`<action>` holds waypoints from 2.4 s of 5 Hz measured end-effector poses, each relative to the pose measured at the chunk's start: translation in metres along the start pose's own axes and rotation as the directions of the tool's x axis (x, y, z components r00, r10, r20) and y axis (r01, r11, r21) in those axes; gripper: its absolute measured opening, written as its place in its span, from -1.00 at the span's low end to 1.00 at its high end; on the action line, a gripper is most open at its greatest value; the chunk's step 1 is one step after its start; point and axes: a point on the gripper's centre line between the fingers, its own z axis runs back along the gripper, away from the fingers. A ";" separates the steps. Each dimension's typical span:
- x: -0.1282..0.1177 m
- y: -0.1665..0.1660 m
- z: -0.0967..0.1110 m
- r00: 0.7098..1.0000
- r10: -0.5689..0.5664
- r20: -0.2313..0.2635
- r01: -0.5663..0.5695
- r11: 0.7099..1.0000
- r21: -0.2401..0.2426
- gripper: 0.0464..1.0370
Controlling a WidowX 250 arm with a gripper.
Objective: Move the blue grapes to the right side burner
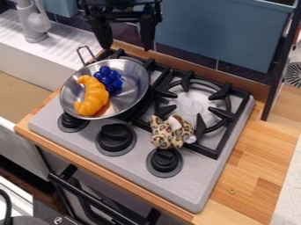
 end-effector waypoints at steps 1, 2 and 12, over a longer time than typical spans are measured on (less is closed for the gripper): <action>0.008 0.016 0.001 0.999 0.012 0.038 -0.011 1.000 -0.022 0.92; 0.014 0.033 -0.003 0.998 0.013 0.069 -0.011 0.999 -0.030 0.92; 0.003 0.042 -0.075 0.993 -0.114 0.034 0.114 0.994 -0.001 0.49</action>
